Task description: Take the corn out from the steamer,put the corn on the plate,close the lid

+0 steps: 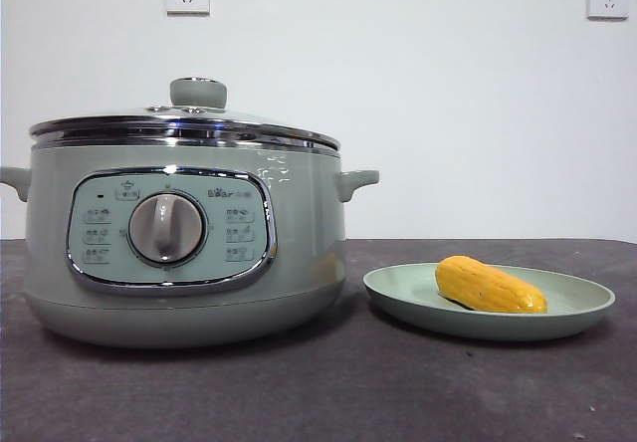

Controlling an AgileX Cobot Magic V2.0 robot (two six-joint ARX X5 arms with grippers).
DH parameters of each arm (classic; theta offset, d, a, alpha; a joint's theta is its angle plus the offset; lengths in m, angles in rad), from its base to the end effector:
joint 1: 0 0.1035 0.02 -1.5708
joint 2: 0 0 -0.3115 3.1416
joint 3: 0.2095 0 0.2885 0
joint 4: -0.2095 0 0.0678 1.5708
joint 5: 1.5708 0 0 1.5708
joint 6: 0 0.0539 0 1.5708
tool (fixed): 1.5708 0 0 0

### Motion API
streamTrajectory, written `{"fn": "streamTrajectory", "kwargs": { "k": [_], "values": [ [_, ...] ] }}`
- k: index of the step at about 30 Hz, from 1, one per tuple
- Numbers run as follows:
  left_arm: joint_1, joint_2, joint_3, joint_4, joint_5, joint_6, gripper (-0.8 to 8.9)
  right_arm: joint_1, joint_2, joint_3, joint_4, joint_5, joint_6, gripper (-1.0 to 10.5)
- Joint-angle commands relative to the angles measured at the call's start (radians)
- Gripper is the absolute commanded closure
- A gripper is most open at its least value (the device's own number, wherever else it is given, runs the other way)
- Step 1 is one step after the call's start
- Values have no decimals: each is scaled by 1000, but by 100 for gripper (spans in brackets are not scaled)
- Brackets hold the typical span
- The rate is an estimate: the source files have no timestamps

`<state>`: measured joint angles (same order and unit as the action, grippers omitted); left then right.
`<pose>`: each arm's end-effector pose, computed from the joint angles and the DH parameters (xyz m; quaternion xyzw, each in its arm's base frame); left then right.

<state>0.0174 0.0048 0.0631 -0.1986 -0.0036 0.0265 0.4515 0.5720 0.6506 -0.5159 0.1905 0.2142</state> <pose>0.1072 0.0021 0.1643 0.0127 0.0702 0.0095 0.9974 0.1341 0.0537 0.3030 0.0354 0.2182 0.1043 0.9697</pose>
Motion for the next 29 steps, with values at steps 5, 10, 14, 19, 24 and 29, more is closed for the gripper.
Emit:
{"fn": "streamTrajectory", "kwargs": {
  "k": [5,10,14,19,24,29],
  "values": [
    [13,-3,-60,10,4,-24,817,0,-1,-5,7,-1,11,945],
    [15,-3,-60,12,6,-26,817,0,-1,-5,6,-1,11,945],
    [15,-3,-60,14,6,-26,817,0,-1,-5,6,0,11,945],
    [15,-3,-60,14,6,-26,817,0,-1,-5,6,0,12,945],
    [15,-3,-60,14,6,-26,817,0,-1,-5,6,-1,11,945],
    [15,-3,-60,14,6,-26,817,0,-1,-5,6,-1,12,945]
  ]
}}
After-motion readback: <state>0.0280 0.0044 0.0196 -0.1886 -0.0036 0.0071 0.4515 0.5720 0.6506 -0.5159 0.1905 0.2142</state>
